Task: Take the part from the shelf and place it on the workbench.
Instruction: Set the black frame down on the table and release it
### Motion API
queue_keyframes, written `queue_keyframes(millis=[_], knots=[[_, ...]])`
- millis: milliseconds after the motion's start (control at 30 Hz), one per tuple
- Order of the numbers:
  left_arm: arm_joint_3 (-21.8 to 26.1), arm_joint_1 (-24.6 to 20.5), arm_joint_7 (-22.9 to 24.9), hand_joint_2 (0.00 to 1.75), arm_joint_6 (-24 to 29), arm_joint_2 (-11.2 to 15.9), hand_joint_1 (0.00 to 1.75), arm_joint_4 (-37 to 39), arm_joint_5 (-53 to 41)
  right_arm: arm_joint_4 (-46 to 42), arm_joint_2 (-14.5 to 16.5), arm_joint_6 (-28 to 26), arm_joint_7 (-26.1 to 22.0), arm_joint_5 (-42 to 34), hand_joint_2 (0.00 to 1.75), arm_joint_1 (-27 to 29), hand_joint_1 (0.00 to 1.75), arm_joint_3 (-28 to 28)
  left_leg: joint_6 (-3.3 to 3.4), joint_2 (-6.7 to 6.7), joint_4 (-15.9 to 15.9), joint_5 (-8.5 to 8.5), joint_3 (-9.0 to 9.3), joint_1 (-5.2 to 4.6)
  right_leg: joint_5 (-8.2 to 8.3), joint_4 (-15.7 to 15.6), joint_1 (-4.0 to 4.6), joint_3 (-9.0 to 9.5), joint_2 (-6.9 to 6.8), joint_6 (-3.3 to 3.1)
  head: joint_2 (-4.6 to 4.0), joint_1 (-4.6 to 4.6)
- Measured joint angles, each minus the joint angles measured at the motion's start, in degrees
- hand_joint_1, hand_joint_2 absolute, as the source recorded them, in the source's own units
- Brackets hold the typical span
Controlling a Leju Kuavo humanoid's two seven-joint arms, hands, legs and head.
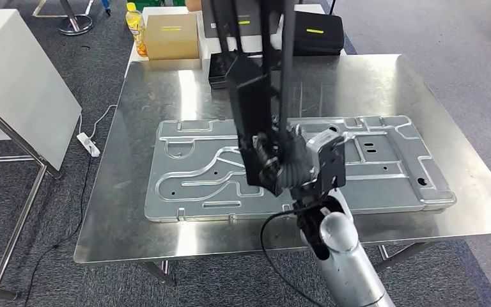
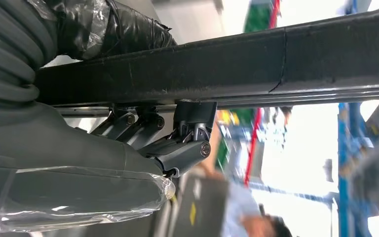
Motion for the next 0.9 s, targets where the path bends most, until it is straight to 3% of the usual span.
queue_keyframes(millis=[33,100,167,233,333,400,433,467,500,567,633,733,800,867,900], knots=[[-0.1,-0.1,0.0,1.75,0.0,-0.2,0.00,0.0,0.0,0.3,-0.1,-0.9,0.5,0.8,1.75,-1.7,1.75,-1.0,-0.13,-0.10,0.1,0.00,-0.08,-0.12,1.50,-3.8,0.15,1.67,0.16,-0.36,0.00,-0.01],[-0.2,-0.2,0.1,1.75,0.0,-0.5,0.00,0.0,0.1,1.1,-0.3,-3.3,1.4,5.0,1.75,-4.7,1.75,-2.3,-0.54,-0.23,0.1,0.10,-0.42,-0.16,2.39,-7.7,0.51,3.22,0.44,-0.78,0.00,-0.01],[-0.4,-0.3,0.2,1.75,-0.1,-0.6,0.00,0.0,0.1,2.2,-0.7,-7.2,2.8,14.0,1.75,-6.7,1.75,-2.5,-1.09,-0.31,0.0,0.17,-0.57,-0.16,2.49,-8.2,0.50,3.31,0.44,-0.94,0.00,-0.02],[-0.7,-0.4,0.4,1.75,-0.1,-0.6,0.00,0.0,0.1,3.9,-1.1,-12.9,5.7,29.9,1.75,-8.2,1.75,-1.5,-1.64,-0.21,1.1,-0.77,-1.03,-0.19,2.74,-8.8,0.11,3.63,0.28,-1.38,0.00,-0.04],[-1.1,-0.8,0.8,1.75,-0.3,-0.6,0.00,0.0,-0.1,7.5,-1.7,-20.4,10.5,57.2,1.75,-9.5,1.75,1.3,-2.27,0.02,10.0,-5.19,-5.25,-0.04,2.83,-9.0,-0.05,3.86,0.03,-1.90,0.00,-0.09],[-1.3,-1.0,1.0,1.75,-0.6,-0.6,0.00,0.0,-0.2,10.7,-1.9,-22.4,12.7,69.7,1.75,-9.7,1.75,2.9,-2.52,0.08,15.3,-6.37,-8.00,0.01,2.67,-8.8,0.02,3.87,-0.08,-1.99,0.00,-0.09],[-1.5,-1.1,1.2,1.75,-0.8,-0.6,0.00,0.0,-0.3,12.5,-2.0,-22.9,13.6,74.7,1.75,-9.7,1.75,3.6,-2.55,0.11,15.0,-5.37,-8.03,0.01,2.55,-8.7,0.04,3.87,-0.11,-1.96,0.00,-0.09],[-1.8,-1.1,1.3,1.75,-0.9,-0.6,0.00,0.0,-0.4,14.3,-2.1,-23.3,14.8,79.3,1.75,-9.8,1.75,4.2,-2.52,0.18,12.4,-3.46,-6.96,0.02,2.39,-8.5,0.03,3.89,-0.11,-1.89,0.00,-0.10],[-2.1,-1.2,1.5,1.75,-1.1,-0.6,0.00,0.0,-0.4,16.0,-2.2,-23.6,16.2,83.4,1.75,-10.2,1.75,5.0,-2.42,0.30,8.5,-1.46,-5.26,0.03,2.19,-8.2,0.02,3.88,-0.11,-1.74,0.00,-0.09],[-2.7,-1.3,1.7,1.75,-1.4,-0.6,0.00,0.0,-0.5,19.9,-2.9,-24.1,20.7,89.8,1.75,-11.7,1.75,7.5,-2.04,0.46,2.3,0.63,-2.34,-0.12,1.93,-7.7,0.21,3.63,-0.07,-1.31,0.00,-0.08],[-3.2,-1.4,1.7,1.75,-1.7,-0.7,0.00,0.0,-0.5,24.0,-4.2,-24.8,25.7,92.4,1.75,-13.8,1.75,11.6,-1.49,0.36,0.7,0.60,-1.73,-0.33,1.97,-7.6,0.37,3.37,-0.08,-0.77,0.00,-0.05],[-3.8,-1.5,1.7,1.75,-1.9,-0.9,0.00,0.0,-0.5,29.4,-5.7,-25.9,28.5,92.8,1.75,-15.8,1.75,16.4,-0.45,0.22,0.1,1.05,-1.54,-0.14,1.39,-7.0,0.29,3.12,-0.15,0.09,0.00,-0.04],[-4.1,-1.5,1.7,1.75,-2.0,-1.0,0.00,0.0,-0.5,32.5,-6.4,-26.4,28.7,92.8,1.75,-16.6,1.75,18.3,0.10,0.24,-0.3,1.27,-1.31,0.04,-1.23,-2.3,0.16,0.94,-0.05,0.57,0.00,-0.02],[-4.3,-1.5,1.7,1.75,-2.1,-1.1,0.00,0.0,-0.4,35.5,-6.9,-26.6,28.6,92.9,1.75,-17.0,1.75,19.9,0.34,0.22,-0.3,1.24,-1.32,0.02,-4.24,5.1,0.08,-2.81,-0.02,0.89,0.00,-0.02],[-4.4,-1.5,1.7,1.75,-2.1,-1.1,0.00,0.0,-0.4,36.9,-7.1,-26.7,28.5,92.9,1.75,-17.1,1.75,20.5,0.37,0.17,-0.2,1.21,-1.32,0.00,-4.67,7.5,0.04,-4.12,-0.02,0.96,0.00,-0.01]])
